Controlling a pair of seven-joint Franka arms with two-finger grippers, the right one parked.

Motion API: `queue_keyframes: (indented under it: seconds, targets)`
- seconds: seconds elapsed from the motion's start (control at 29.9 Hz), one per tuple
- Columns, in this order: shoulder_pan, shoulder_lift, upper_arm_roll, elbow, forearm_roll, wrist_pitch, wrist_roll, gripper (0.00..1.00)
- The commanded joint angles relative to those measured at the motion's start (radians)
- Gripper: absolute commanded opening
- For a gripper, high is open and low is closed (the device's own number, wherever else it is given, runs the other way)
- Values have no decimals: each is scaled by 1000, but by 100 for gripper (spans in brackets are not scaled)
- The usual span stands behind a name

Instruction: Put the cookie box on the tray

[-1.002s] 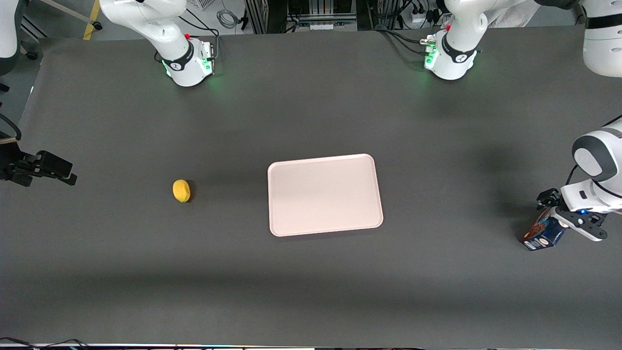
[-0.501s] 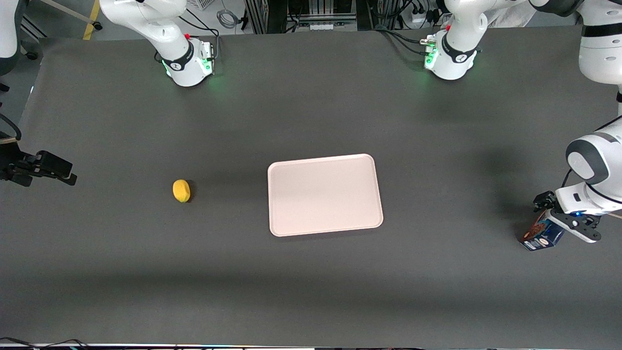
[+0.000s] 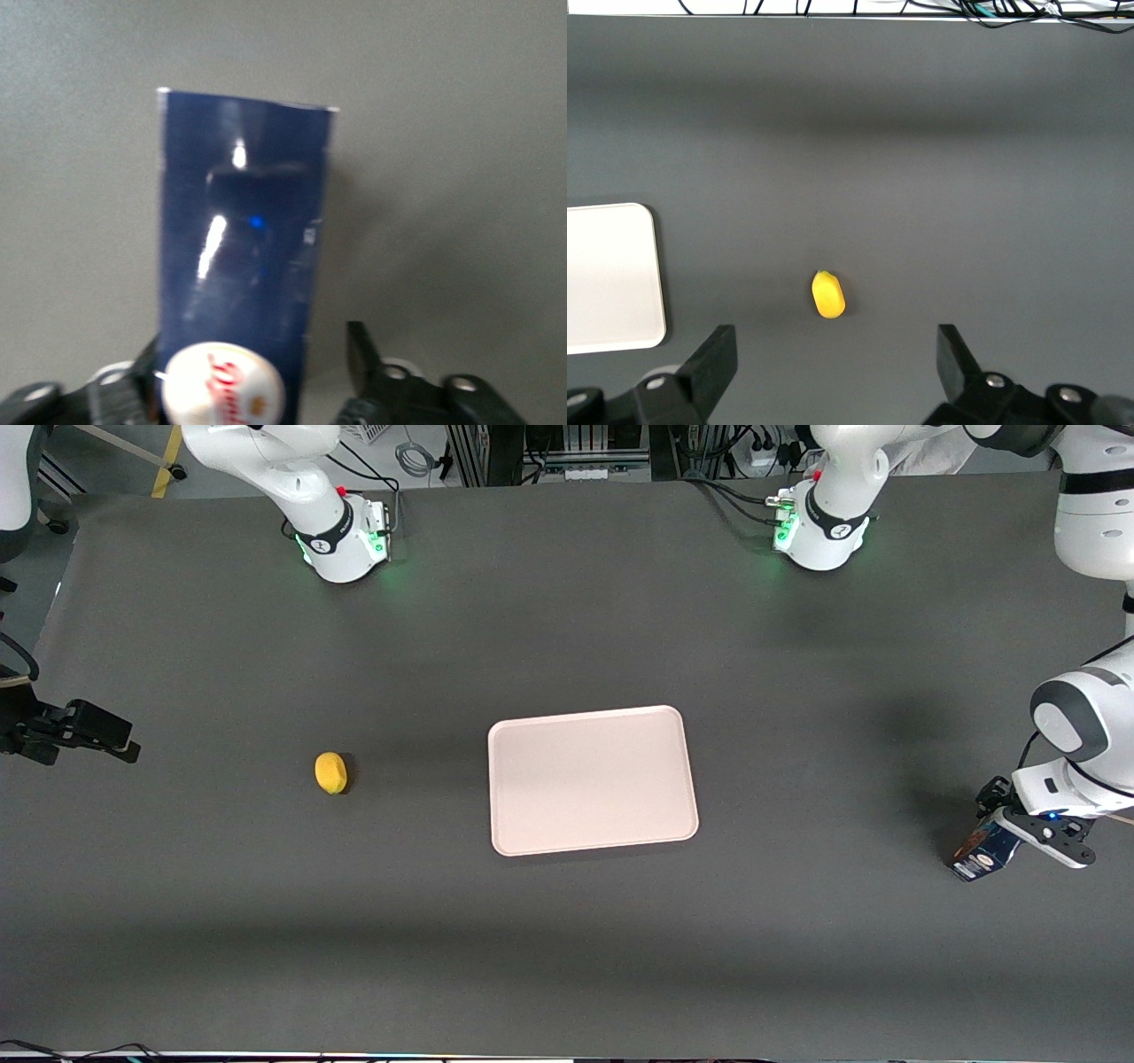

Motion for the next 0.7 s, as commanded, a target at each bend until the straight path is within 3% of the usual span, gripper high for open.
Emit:
queue_keyframes:
  seconds: [0.0,0.13,0.33,0.67]
  targets:
    - [-10,-2,6,5,-18,4,5,49]
    - [-10,-2,6,24,-21,-6,3,30]
    - [-10,-2,6,57,-22,-34,2,22]
    - [-12,-11,6,215,-24,-252,-1,23]
